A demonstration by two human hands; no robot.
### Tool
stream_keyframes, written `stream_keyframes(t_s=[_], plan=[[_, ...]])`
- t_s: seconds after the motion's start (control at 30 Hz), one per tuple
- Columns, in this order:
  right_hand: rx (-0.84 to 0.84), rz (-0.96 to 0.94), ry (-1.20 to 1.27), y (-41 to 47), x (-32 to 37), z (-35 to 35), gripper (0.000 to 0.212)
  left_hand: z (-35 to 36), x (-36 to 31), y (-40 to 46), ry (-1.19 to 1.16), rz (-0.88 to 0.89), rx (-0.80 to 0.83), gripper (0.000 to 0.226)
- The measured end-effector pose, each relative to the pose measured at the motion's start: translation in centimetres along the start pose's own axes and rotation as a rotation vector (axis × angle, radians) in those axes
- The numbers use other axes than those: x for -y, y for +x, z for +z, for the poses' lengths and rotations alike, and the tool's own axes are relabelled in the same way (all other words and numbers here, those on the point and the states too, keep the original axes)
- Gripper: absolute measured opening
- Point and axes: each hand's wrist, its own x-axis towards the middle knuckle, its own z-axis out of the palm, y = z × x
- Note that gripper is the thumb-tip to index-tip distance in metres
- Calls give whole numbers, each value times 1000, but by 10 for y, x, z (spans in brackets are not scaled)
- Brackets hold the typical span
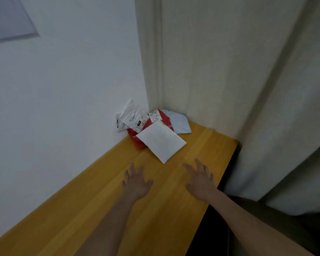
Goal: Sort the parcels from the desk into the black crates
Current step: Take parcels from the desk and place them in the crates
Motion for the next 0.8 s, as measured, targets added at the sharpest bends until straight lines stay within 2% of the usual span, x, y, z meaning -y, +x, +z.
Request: stream_keyframes(t_s=[0.4, 0.8], plan=[[149, -85, -91, 108, 47, 10, 85, -3, 38, 77, -129, -124, 86, 73], [218, -116, -71, 279, 56, 48, 93, 28, 56, 177, -139, -332, 109, 75]])
